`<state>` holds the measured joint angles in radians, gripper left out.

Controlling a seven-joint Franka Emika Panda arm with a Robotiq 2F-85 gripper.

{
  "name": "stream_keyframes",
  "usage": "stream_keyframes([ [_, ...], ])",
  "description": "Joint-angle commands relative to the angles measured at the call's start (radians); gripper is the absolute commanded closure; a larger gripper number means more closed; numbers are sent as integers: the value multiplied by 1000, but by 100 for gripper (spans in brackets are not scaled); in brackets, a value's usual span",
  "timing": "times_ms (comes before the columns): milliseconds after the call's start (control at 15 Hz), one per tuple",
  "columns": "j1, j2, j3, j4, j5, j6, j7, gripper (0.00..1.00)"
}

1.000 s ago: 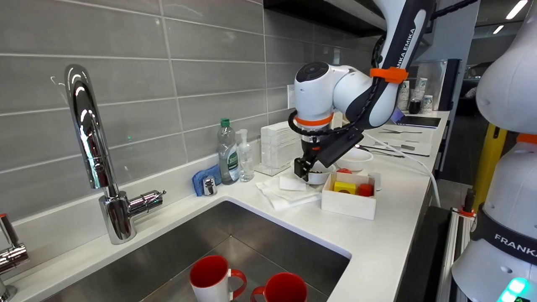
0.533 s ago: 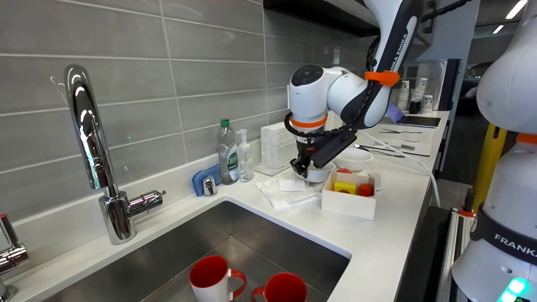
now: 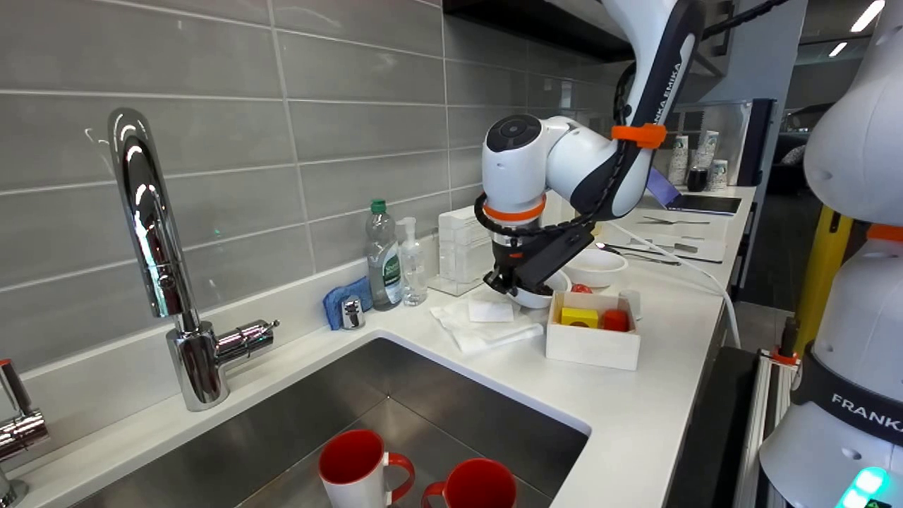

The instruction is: Pour some contents of the left bowl into the one on the right

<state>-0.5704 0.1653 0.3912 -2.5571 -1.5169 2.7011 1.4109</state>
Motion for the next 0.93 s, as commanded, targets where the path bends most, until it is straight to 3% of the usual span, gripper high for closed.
stream_keyframes([
  [0, 4, 10, 0, 23, -48, 5, 80, 100],
  [867, -4, -56, 4, 99, -4, 66, 100, 100],
])
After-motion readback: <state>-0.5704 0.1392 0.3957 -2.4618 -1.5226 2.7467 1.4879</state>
